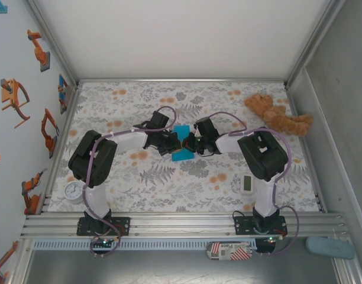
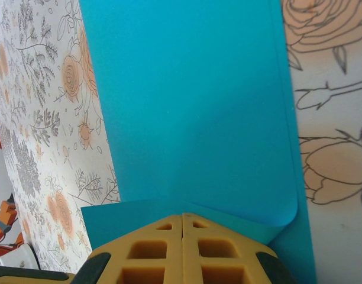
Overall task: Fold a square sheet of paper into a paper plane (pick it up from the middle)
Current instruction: Fold the triangle a second time at the center of the table.
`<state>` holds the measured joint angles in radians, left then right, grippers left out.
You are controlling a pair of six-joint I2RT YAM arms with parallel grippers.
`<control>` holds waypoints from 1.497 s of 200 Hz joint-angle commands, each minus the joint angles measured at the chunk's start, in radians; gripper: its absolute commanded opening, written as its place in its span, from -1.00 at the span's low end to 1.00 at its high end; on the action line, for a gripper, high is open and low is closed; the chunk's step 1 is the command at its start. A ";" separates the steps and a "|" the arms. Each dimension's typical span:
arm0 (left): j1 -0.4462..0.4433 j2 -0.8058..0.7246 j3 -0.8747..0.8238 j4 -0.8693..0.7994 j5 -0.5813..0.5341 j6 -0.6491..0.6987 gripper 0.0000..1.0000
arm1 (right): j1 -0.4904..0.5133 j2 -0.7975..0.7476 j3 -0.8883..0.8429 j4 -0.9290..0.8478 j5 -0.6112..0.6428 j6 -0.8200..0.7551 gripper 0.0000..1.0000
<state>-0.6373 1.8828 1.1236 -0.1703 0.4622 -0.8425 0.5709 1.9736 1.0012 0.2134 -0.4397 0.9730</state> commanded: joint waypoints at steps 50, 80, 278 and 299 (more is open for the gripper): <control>-0.006 0.037 0.004 0.002 0.007 0.000 -0.97 | -0.002 0.059 -0.042 -0.139 0.101 0.010 -1.00; -0.007 0.050 0.006 0.002 0.038 -0.001 -0.97 | -0.002 0.064 -0.038 -0.141 0.099 0.010 -1.00; -0.021 0.042 -0.036 -0.046 -0.013 0.024 -0.99 | -0.002 0.072 -0.032 -0.154 0.098 0.007 -1.00; -0.016 0.038 -0.045 -0.040 -0.014 0.025 -1.00 | -0.003 0.073 -0.034 -0.155 0.098 0.007 -1.00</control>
<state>-0.6601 1.9175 1.0996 -0.1909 0.4599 -0.8402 0.5709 1.9736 1.0016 0.2127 -0.4400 0.9730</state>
